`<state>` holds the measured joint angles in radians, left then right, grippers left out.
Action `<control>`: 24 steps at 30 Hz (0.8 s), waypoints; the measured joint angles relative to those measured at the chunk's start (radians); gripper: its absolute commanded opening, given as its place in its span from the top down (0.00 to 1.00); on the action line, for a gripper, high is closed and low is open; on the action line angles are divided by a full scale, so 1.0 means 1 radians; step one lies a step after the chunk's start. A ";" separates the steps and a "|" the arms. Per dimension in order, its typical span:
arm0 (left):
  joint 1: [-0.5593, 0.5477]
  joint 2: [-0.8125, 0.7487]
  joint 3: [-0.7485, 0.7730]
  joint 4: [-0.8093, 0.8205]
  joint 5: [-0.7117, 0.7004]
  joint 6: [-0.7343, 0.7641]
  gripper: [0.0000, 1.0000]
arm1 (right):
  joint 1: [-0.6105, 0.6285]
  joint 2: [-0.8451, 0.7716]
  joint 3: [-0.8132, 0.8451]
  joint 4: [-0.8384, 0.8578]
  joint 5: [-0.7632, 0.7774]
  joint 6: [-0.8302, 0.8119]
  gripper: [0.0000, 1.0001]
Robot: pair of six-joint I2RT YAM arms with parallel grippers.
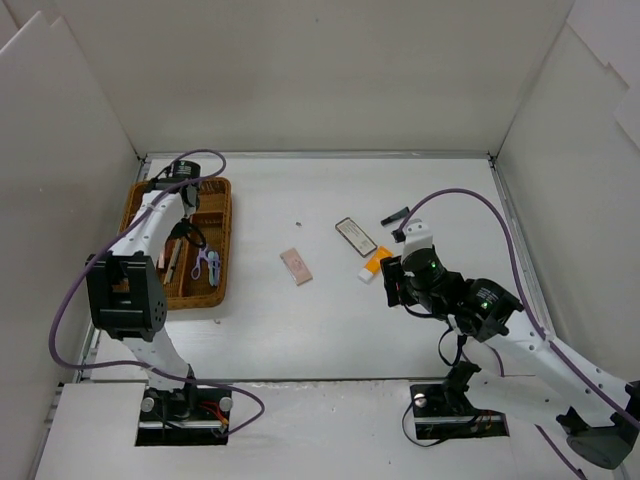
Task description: Organize the makeup
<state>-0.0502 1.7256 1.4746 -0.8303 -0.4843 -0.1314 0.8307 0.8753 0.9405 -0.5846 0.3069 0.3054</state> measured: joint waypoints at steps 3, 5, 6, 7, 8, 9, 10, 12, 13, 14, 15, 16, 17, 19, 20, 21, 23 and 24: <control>0.005 0.035 -0.006 0.027 0.010 0.024 0.85 | 0.000 0.001 0.000 0.002 0.001 0.000 0.44; 0.005 0.041 -0.016 0.037 0.020 0.033 0.76 | 0.000 0.004 0.000 0.002 0.002 0.000 0.44; 0.005 0.042 -0.019 0.038 0.025 0.036 0.72 | -0.001 0.007 0.000 0.003 0.002 0.000 0.44; 0.005 0.042 -0.020 0.043 0.030 0.039 0.66 | -0.001 0.009 0.000 0.003 0.002 0.000 0.44; 0.005 0.042 -0.020 0.047 0.034 0.043 0.63 | -0.001 0.013 0.000 0.003 0.002 0.000 0.44; 0.005 0.042 -0.020 0.050 0.037 0.043 0.59 | -0.001 0.017 0.000 0.005 0.002 0.000 0.44; 0.005 0.042 -0.020 0.051 0.039 0.041 0.53 | -0.001 0.022 0.000 0.005 0.002 0.000 0.44; 0.005 0.042 -0.020 0.051 0.042 0.036 0.46 | -0.001 0.034 0.001 0.005 0.003 0.000 0.44; 0.005 0.042 -0.020 0.050 0.042 0.031 0.39 | -0.001 0.040 0.003 0.005 0.003 0.000 0.44; 0.005 0.042 -0.019 0.048 0.045 0.025 0.37 | -0.001 0.046 0.005 0.005 0.005 0.000 0.44; 0.004 0.042 -0.015 0.040 0.053 0.012 0.35 | -0.001 0.052 0.008 0.005 0.008 -0.001 0.44; 0.002 0.042 -0.006 0.029 0.063 -0.003 0.30 | -0.001 0.057 0.011 0.005 0.010 -0.002 0.44; -0.004 0.042 0.007 0.017 0.070 -0.023 0.28 | -0.001 0.061 0.014 0.006 0.014 -0.004 0.44; -0.022 0.042 0.050 -0.014 0.096 -0.062 0.23 | -0.001 0.066 0.018 0.008 0.020 -0.005 0.44; -0.045 0.042 0.079 -0.027 0.107 -0.091 0.21 | -0.001 0.068 0.018 0.010 0.023 -0.007 0.43; -0.072 0.042 0.114 -0.045 0.123 -0.122 0.19 | -0.001 0.071 0.019 0.010 0.025 -0.008 0.43; -0.153 0.042 0.191 -0.074 0.151 -0.198 0.08 | -0.001 0.080 0.025 0.010 0.028 -0.009 0.42; -0.196 0.046 0.229 -0.090 0.167 -0.239 0.07 | -0.002 0.085 0.029 0.012 0.029 -0.010 0.42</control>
<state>-0.2462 1.7714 1.7035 -0.9199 -0.3176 -0.3706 0.8291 0.9604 0.9695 -0.5728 0.3359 0.2951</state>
